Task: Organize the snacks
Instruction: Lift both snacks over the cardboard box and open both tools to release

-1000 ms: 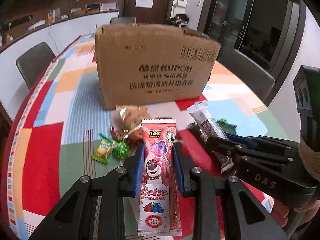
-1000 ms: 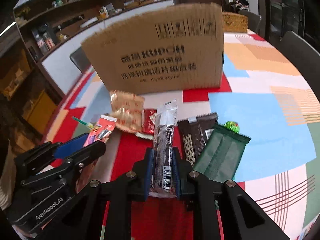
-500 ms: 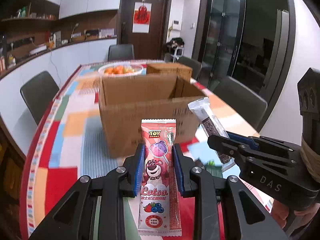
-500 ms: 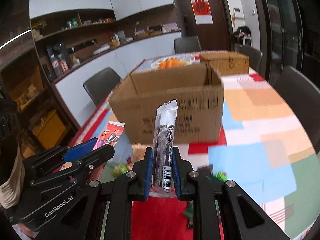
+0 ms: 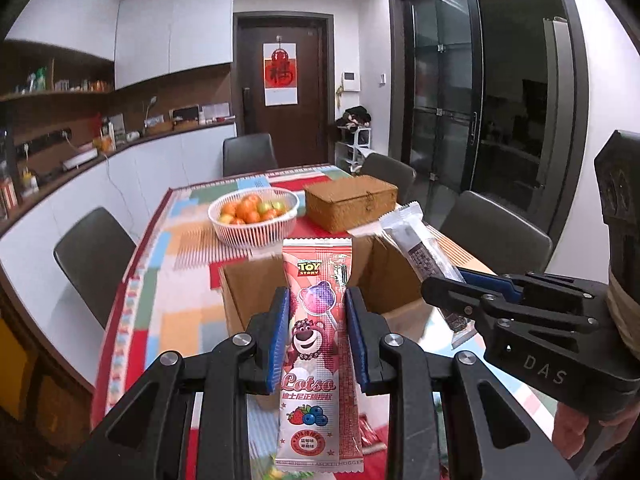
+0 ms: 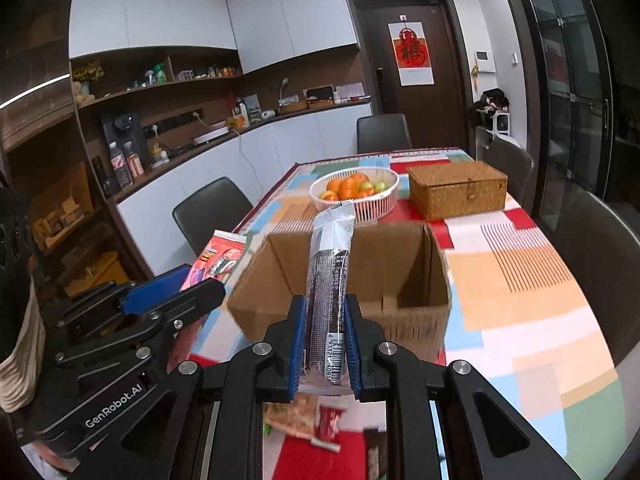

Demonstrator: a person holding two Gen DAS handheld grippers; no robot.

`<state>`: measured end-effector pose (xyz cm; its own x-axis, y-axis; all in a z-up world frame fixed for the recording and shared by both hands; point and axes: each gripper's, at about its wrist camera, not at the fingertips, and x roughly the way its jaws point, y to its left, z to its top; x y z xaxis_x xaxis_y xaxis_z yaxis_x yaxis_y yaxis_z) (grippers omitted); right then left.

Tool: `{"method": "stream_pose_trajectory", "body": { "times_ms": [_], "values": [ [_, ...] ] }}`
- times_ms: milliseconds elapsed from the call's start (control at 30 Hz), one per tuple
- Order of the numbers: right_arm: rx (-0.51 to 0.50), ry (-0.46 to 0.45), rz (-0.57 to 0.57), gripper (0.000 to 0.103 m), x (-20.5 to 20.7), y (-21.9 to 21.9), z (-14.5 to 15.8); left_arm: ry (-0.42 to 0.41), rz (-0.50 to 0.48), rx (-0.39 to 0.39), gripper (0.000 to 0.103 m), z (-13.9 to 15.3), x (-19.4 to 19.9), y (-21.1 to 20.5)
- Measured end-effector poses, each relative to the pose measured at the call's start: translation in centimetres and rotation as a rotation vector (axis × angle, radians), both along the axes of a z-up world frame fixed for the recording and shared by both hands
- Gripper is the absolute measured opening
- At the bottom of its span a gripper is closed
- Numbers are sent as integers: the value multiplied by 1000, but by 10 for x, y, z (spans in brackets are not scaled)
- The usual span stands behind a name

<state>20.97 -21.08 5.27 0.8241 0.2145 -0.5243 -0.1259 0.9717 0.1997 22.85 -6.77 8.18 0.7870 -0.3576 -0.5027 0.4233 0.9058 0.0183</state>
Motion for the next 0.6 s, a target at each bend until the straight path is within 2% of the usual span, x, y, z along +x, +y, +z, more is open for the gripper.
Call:
{"method": "stream_pose_trajectory", "body": {
  "times_ms": [267,600],
  "values": [
    [-4,20,-3,20,49,-6,13,-20,24,22,28,12,45,-5],
    [-52,118,-28,20,102,-14,-10,62,45,94,29,-15,99,-15]
  ]
}}
